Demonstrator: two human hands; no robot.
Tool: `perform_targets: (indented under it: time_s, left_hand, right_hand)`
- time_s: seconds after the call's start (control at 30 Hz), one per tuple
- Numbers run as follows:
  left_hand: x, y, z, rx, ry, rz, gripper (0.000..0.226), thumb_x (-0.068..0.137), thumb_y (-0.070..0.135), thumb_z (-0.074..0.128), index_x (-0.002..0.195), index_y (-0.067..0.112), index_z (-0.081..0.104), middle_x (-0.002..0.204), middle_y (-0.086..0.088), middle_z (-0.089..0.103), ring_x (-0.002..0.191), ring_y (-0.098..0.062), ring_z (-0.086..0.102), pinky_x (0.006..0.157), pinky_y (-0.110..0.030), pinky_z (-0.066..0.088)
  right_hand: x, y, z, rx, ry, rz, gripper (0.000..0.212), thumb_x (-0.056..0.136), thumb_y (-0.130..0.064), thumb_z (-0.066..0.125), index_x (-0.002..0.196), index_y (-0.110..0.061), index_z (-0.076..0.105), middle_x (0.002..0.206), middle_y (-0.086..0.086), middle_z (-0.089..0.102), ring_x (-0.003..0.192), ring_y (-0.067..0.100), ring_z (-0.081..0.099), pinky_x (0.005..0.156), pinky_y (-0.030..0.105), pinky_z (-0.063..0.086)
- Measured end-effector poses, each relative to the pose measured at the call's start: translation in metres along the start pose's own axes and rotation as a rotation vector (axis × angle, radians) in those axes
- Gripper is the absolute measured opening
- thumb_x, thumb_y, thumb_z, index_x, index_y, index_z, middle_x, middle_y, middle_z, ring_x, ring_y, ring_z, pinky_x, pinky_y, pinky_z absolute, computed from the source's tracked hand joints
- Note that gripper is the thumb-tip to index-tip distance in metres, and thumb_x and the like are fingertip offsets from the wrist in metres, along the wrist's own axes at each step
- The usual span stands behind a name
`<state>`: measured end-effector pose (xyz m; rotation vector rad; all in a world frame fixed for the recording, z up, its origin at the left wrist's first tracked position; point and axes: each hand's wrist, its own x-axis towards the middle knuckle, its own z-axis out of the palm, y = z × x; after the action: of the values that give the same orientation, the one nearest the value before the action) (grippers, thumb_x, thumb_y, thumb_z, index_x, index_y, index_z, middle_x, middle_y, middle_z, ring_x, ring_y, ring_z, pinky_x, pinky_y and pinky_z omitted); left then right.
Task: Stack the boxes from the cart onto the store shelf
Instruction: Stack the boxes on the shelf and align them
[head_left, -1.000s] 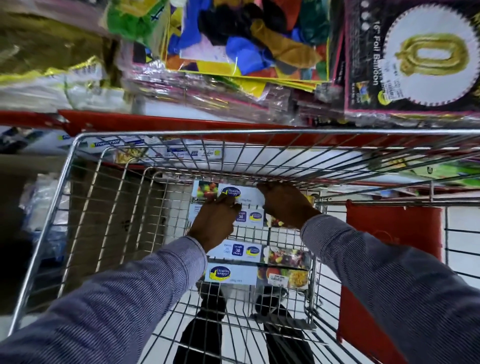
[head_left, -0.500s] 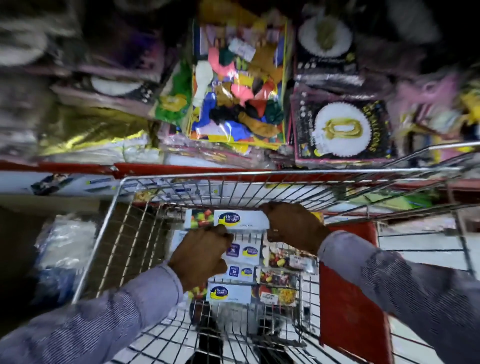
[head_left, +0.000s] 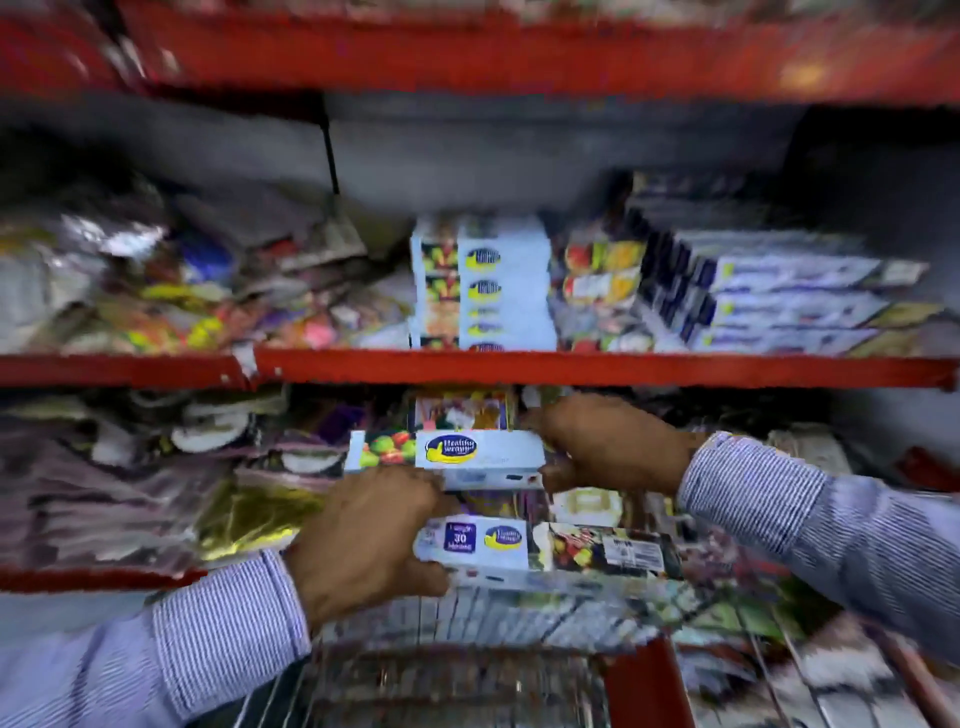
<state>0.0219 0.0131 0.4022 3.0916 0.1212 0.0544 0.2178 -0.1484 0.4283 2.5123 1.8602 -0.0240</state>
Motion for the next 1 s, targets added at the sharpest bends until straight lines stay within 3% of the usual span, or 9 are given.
perform_targets:
  time_s: [0.1, 0.2, 0.37, 0.43, 0.57, 0.73, 0.83, 1.0]
  left_hand:
    - [0.011, -0.002, -0.047, 0.028, 0.076, -0.019, 0.068, 0.051, 0.067, 0.065, 0.109, 0.032, 0.066, 0.11, 0.007, 0.072, 0.102, -0.021, 0.065, 0.081, -0.038, 0.054]
    - [0.024, -0.005, -0.079, 0.041, 0.147, -0.028, 0.061, 0.051, 0.065, 0.068, 0.104, 0.035, 0.068, 0.103, 0.006, 0.074, 0.095, -0.019, 0.067, 0.073, -0.034, 0.053]
    - [0.055, -0.009, -0.111, -0.011, 0.163, -0.058, 0.059, 0.054, 0.056, 0.076, 0.111, 0.039, 0.07, 0.105, 0.007, 0.076, 0.097, -0.017, 0.067, 0.074, -0.029, 0.049]
    - [0.069, -0.012, -0.116, -0.039, 0.179, -0.078, 0.059, 0.058, 0.052, 0.079, 0.113, 0.033, 0.071, 0.111, 0.006, 0.074, 0.103, -0.019, 0.065, 0.078, -0.029, 0.047]
    - [0.095, -0.018, -0.12, -0.072, 0.198, -0.099, 0.062, 0.064, 0.052, 0.083, 0.12, 0.028, 0.068, 0.123, 0.007, 0.069, 0.114, -0.018, 0.06, 0.089, -0.028, 0.046]
    - [0.119, -0.032, -0.113, -0.115, 0.206, -0.099, 0.064, 0.061, 0.054, 0.084, 0.118, 0.028, 0.069, 0.12, 0.011, 0.071, 0.107, -0.013, 0.062, 0.089, -0.03, 0.049]
    - [0.128, -0.041, -0.105, -0.112, 0.19, -0.094, 0.064, 0.06, 0.056, 0.083, 0.117, 0.029, 0.07, 0.118, 0.012, 0.072, 0.104, -0.012, 0.064, 0.092, -0.033, 0.052]
    - [0.136, -0.049, -0.1, -0.127, 0.176, -0.09, 0.059, 0.06, 0.054, 0.083, 0.112, 0.027, 0.073, 0.112, 0.01, 0.075, 0.1, -0.013, 0.066, 0.088, -0.036, 0.054]
  right_hand:
    - [0.001, 0.01, -0.054, -0.019, 0.073, -0.006, 0.038, 0.075, -0.034, 0.075, 0.108, -0.025, 0.057, 0.105, 0.005, 0.07, 0.096, 0.026, 0.066, 0.069, 0.028, 0.043]
    - [0.008, 0.022, -0.087, -0.06, 0.102, 0.037, 0.041, 0.078, -0.038, 0.073, 0.111, -0.02, 0.057, 0.107, 0.008, 0.068, 0.1, 0.029, 0.064, 0.073, 0.034, 0.047]
    - [0.041, 0.045, -0.117, -0.086, 0.126, 0.143, 0.036, 0.083, -0.029, 0.071, 0.11, -0.01, 0.057, 0.105, 0.017, 0.065, 0.096, 0.034, 0.063, 0.068, 0.032, 0.04]
    - [0.059, 0.06, -0.119, -0.07, 0.143, 0.174, 0.037, 0.082, -0.029, 0.071, 0.109, -0.009, 0.057, 0.107, 0.019, 0.064, 0.098, 0.035, 0.062, 0.072, 0.036, 0.046]
    - [0.099, 0.091, -0.106, -0.03, 0.118, 0.237, 0.035, 0.084, -0.027, 0.069, 0.109, -0.006, 0.056, 0.116, 0.022, 0.058, 0.107, 0.036, 0.058, 0.077, 0.035, 0.042]
    - [0.134, 0.125, -0.074, -0.028, 0.084, 0.308, 0.048, 0.081, -0.029, 0.068, 0.124, -0.013, 0.052, 0.127, 0.018, 0.052, 0.119, 0.037, 0.049, 0.098, 0.045, 0.047]
    - [0.147, 0.144, -0.058, -0.019, 0.083, 0.323, 0.052, 0.077, -0.033, 0.067, 0.125, -0.019, 0.051, 0.126, 0.014, 0.05, 0.12, 0.038, 0.047, 0.097, 0.05, 0.048]
    - [0.143, 0.142, -0.058, 0.004, 0.111, 0.291, 0.045, 0.077, -0.024, 0.069, 0.119, -0.016, 0.056, 0.122, 0.013, 0.053, 0.113, 0.036, 0.052, 0.093, 0.048, 0.05]
